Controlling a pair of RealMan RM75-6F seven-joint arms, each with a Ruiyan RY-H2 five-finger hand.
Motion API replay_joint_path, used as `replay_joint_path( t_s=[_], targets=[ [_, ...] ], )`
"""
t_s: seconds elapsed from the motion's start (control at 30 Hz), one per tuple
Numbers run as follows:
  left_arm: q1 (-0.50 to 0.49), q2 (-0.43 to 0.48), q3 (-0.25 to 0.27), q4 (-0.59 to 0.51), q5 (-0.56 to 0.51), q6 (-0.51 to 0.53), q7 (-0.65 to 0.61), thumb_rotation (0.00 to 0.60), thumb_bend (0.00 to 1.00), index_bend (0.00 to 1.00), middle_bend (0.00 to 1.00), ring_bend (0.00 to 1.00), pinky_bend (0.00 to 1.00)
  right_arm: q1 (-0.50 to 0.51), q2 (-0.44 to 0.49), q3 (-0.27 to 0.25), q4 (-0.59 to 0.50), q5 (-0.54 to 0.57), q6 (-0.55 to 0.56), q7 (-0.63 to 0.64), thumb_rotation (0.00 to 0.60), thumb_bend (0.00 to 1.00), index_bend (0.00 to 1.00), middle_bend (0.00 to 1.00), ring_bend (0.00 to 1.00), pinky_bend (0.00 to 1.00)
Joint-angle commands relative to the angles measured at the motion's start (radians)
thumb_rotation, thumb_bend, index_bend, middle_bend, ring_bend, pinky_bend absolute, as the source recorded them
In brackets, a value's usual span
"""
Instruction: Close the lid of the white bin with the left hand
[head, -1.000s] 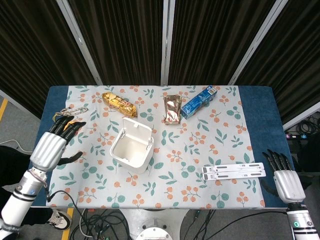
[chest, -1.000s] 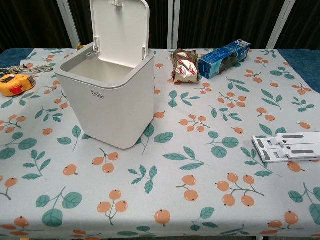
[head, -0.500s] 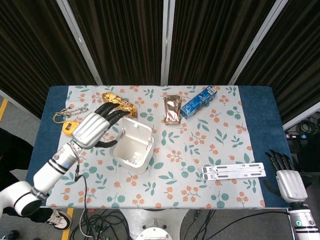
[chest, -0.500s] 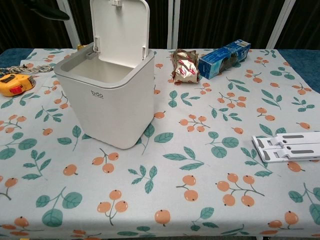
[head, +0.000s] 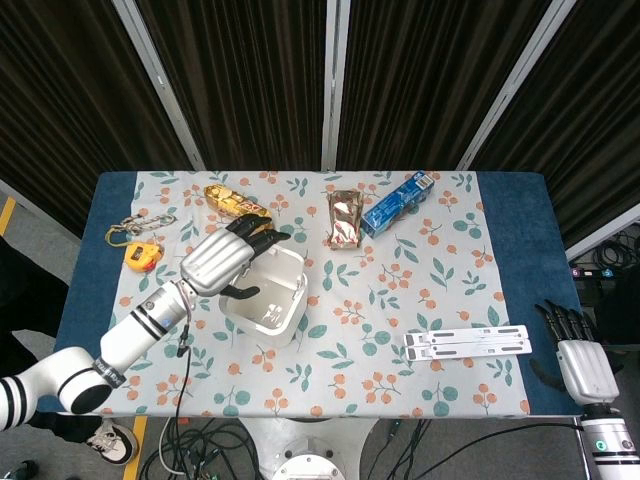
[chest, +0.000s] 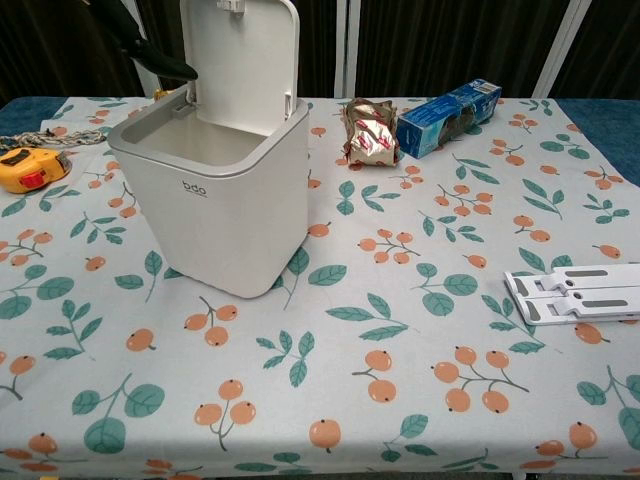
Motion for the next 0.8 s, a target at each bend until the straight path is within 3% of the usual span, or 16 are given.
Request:
replay_joint_path(
  t_s=[0.03, 0.6, 0.8],
  targets=[
    [0.002, 0.037, 0.012, -0.038, 0.0, -0.01, -0.015, 0.6, 0.21, 0.14, 0.2, 0.07, 0.11, 0.001, -0.002, 0.0, 0.004, -0.001, -0.001, 0.003, 0.6, 0.22, 0.0, 0.0, 0.0, 0.0],
    [0.069, 0.187, 0.109, -0.225, 0.053, 0.019, -0.003, 0.6, 0.22, 0.14, 0.28, 0.07, 0.11, 0.006, -0.015, 0.001, 0.017, 0.002, -0.01, 0.011, 0.6, 0.22, 0.0, 0.0, 0.0, 0.0],
    [0.106, 0.186, 0.153, -0.238, 0.088, 0.052, 0.019, 0.6, 0.22, 0.14, 0.28, 0.07, 0.11, 0.006, -0.014, 0.001, 0.013, 0.0, -0.009, 0.005, 0.6, 0.22, 0.0, 0.0, 0.0, 0.0]
  ],
)
